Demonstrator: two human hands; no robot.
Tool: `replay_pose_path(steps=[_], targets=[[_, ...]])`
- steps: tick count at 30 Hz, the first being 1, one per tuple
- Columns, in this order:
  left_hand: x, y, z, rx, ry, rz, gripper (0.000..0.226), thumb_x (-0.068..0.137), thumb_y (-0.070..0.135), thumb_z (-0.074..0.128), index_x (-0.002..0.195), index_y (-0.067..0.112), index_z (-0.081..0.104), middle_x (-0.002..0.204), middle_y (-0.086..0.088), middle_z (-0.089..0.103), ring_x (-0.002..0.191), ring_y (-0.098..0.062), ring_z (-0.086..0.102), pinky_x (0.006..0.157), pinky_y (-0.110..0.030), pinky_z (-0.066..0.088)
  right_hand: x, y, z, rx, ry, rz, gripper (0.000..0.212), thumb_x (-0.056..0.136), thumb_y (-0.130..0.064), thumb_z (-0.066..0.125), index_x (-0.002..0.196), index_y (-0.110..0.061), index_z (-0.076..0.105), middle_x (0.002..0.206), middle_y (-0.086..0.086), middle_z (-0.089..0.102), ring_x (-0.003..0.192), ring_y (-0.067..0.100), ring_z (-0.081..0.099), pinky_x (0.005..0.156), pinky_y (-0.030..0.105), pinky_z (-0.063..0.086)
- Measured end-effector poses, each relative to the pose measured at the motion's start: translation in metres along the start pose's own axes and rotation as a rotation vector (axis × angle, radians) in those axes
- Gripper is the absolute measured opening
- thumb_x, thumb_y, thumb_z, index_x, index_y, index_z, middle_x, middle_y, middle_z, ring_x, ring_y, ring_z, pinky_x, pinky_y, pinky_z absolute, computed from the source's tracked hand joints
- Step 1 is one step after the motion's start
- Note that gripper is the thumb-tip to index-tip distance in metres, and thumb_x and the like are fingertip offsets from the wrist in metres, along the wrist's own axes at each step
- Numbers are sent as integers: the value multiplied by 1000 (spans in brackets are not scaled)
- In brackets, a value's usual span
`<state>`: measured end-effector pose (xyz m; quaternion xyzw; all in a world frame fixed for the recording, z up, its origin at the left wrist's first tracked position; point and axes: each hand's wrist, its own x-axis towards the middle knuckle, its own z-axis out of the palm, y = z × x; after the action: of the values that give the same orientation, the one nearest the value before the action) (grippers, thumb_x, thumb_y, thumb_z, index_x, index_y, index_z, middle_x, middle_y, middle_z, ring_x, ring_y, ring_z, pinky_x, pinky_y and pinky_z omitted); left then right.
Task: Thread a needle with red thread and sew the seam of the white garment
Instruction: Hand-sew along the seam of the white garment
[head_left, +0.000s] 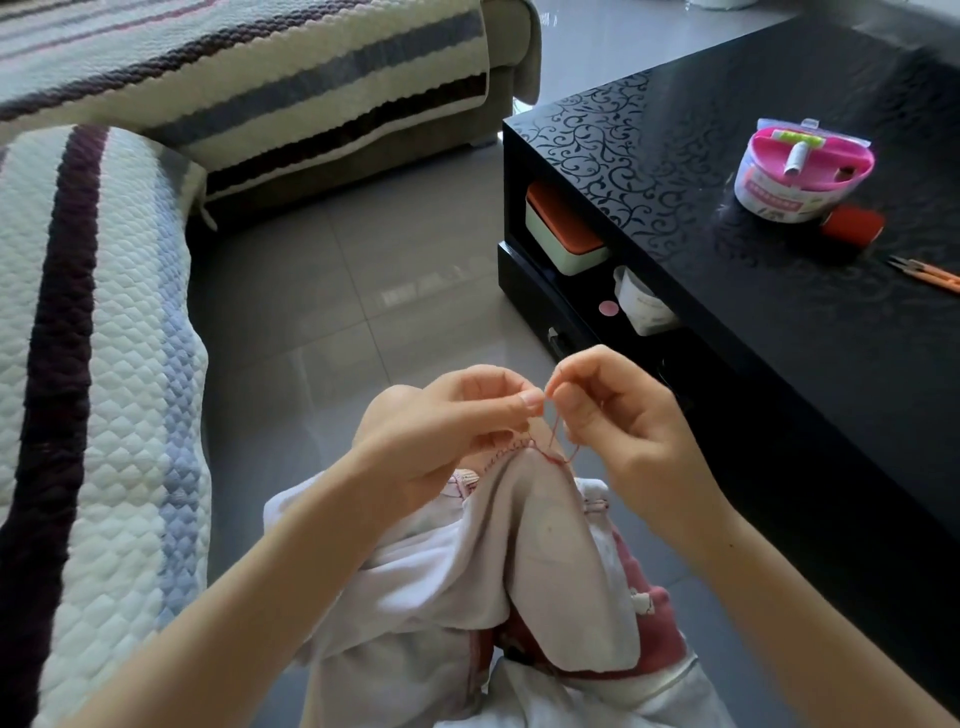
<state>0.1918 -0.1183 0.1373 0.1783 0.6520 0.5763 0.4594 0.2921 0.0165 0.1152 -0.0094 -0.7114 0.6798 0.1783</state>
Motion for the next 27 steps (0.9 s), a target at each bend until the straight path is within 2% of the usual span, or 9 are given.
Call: replay_pose_path(steps=[3, 6, 8, 10, 13, 18, 22, 27], targets=[[-2, -7, 6, 156, -23, 50, 10, 85, 14, 71, 79, 11, 64, 65, 4, 57, 61, -3, 49, 57, -17, 35, 7, -7, -7, 27, 46, 20, 10, 89, -11, 54, 81, -5, 57, 64, -5, 53, 58, 14, 44, 56, 20, 41], [-4, -12, 9, 203, -40, 39, 19, 79, 2, 73, 69, 15, 64, 54, 16, 56, 55, 5, 49, 58, -9, 37, 12, -13, -13, 31, 37, 39, 13, 87, -12, 57, 79, -2, 58, 60, 8, 52, 54, 16, 46, 55, 23, 42], [-5, -14, 9, 220, -21, 41, 19, 76, 0, 75, 67, 15, 67, 52, 16, 57, 54, 5, 50, 56, -7, 38, 15, -16, -17, -9, 51, 38, 14, 86, -14, 60, 79, -2, 61, 63, 14, 58, 55, 18, 53, 58, 27, 47], [-5, -16, 8, 213, -18, 34, 22, 74, -1, 75, 63, 17, 70, 51, 14, 58, 53, 5, 51, 55, -7, 39, 19, -18, -21, -33, 111, 35, 13, 84, -16, 62, 79, -4, 64, 69, 13, 65, 63, 19, 61, 67, 32, 53], [-6, -18, 5, 149, -31, -25, 25, 72, -3, 76, 58, 17, 72, 56, 9, 63, 56, 1, 56, 57, -10, 43, 27, -25, -30, 112, 176, 78, 13, 86, -18, 65, 80, -7, 64, 69, 8, 69, 70, 22, 67, 74, 36, 58], [-6, -23, 1, 94, -64, -99, 17, 58, 4, 85, 56, 15, 71, 56, 6, 62, 55, -1, 56, 57, -11, 44, 47, -29, -40, 408, 139, 236, 13, 83, -22, 56, 85, -10, 58, 63, 5, 68, 62, 20, 70, 63, 33, 58], [-5, -26, 1, 61, -59, -163, 10, 59, 10, 78, 55, 15, 71, 55, 5, 61, 55, -3, 56, 56, -12, 45, 71, -20, -47, 520, 188, 320, 15, 96, -17, 48, 85, -12, 56, 59, 1, 65, 59, 15, 67, 59, 29, 56], [-7, -26, 1, 67, -51, -209, 12, 59, 12, 79, 53, 15, 68, 54, 5, 60, 54, -4, 56, 55, -14, 44, 101, -4, -55, 580, 300, 381, 16, 98, -17, 50, 84, -13, 57, 57, -2, 60, 53, 10, 61, 53, 23, 52]])
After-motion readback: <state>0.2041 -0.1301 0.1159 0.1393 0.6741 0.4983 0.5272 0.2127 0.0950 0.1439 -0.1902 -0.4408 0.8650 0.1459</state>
